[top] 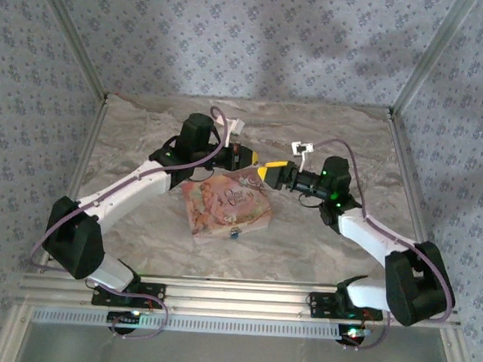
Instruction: Unlock the padlock with the key
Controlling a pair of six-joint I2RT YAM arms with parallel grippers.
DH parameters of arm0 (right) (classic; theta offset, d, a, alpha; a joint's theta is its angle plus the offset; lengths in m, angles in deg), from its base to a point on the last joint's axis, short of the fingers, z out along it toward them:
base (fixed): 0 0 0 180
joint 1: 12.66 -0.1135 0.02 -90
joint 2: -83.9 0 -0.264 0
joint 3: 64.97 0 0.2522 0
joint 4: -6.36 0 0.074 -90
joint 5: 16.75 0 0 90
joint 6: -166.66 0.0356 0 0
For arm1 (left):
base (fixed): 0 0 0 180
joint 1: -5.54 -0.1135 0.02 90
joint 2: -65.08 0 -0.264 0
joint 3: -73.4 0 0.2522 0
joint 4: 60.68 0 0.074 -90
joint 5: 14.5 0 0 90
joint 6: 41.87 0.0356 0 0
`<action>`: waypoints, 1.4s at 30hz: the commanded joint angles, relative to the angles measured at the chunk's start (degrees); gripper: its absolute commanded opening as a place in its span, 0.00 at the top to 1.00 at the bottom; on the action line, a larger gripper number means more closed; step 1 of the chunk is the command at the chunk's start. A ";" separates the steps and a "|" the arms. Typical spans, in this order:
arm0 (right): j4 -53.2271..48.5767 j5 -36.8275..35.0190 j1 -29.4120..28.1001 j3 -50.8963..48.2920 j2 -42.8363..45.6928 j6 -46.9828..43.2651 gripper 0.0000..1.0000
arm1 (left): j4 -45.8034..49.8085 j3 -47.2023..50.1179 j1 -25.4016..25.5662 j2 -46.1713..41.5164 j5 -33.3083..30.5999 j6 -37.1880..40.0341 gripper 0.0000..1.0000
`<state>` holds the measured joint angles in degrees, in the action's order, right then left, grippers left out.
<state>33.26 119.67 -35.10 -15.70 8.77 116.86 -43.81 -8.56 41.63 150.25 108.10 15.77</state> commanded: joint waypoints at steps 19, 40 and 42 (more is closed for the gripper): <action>4.12 -0.37 -1.32 4.47 -4.66 2.99 0.73 | -1.18 -0.70 -0.13 -0.67 3.43 0.70 1.00; -9.44 -5.37 -0.38 3.45 -0.59 -3.48 1.00 | 4.70 -2.17 -0.20 -2.96 -2.07 3.80 0.52; -12.97 -7.35 0.11 2.79 0.96 -4.59 1.00 | 7.60 -1.79 -0.21 -4.56 -5.79 5.17 0.45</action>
<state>27.36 116.17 -35.65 -12.71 6.73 115.99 -40.42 -8.93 41.26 149.35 106.99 18.24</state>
